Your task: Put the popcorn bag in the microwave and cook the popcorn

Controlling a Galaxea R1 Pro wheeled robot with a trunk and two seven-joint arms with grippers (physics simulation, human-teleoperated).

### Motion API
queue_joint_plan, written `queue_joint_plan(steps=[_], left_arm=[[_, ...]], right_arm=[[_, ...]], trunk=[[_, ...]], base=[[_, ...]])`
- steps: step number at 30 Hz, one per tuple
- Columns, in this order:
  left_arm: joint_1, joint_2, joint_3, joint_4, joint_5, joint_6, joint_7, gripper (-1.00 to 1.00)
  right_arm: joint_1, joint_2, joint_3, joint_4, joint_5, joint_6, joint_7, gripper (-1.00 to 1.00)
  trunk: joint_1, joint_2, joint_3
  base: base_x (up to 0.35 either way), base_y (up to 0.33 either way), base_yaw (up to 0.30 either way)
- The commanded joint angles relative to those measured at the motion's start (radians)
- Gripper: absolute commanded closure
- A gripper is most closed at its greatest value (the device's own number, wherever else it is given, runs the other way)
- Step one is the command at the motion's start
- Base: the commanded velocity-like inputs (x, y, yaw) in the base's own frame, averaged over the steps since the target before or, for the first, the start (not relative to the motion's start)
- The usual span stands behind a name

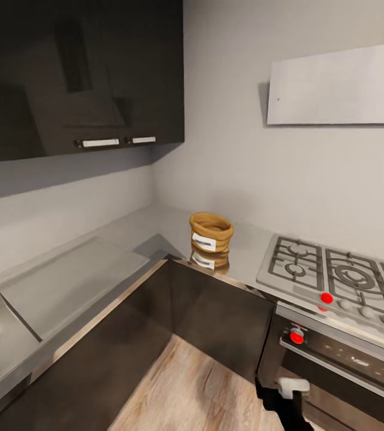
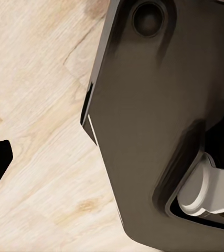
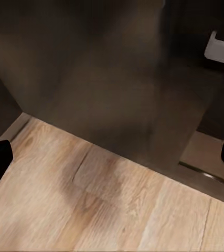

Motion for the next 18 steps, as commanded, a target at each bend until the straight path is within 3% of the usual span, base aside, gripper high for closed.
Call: queue_joint_plan(steps=[1,4,8,13,18], left_arm=[[0.000,0.000,0.003,-0.001,0.001,0.001,0.000,-1.00],[0.000,0.000,0.003,-0.001,0.001,0.002,0.000,-1.00],[0.000,0.000,0.003,-0.001,0.001,0.002,0.000,-1.00],[0.000,0.000,0.004,-0.001,0.001,0.002,0.000,-1.00],[0.000,0.000,0.004,-0.001,0.001,0.002,0.000,-1.00]], right_arm=[[0.000,0.000,0.000,-0.041,-0.008,-0.002,0.005,-1.00],[0.000,0.000,0.013,-0.134,-0.008,0.000,0.004,-1.00],[0.000,0.000,0.070,-0.274,-0.008,0.003,0.002,-1.00],[0.000,0.000,0.085,-0.426,-0.008,0.025,-0.002,-1.00],[0.000,0.000,0.084,-0.629,-0.008,0.236,-0.004,-1.00]], trunk=[[-0.004,0.006,0.002],[-0.015,0.027,0.011],[-0.030,0.055,0.024],[-0.050,0.090,0.039],[-0.069,0.125,0.055]], base=[[0.000,0.000,0.000],[0.000,0.000,0.000],[0.000,0.000,0.000],[0.000,0.000,0.000],[0.000,0.000,0.000]])
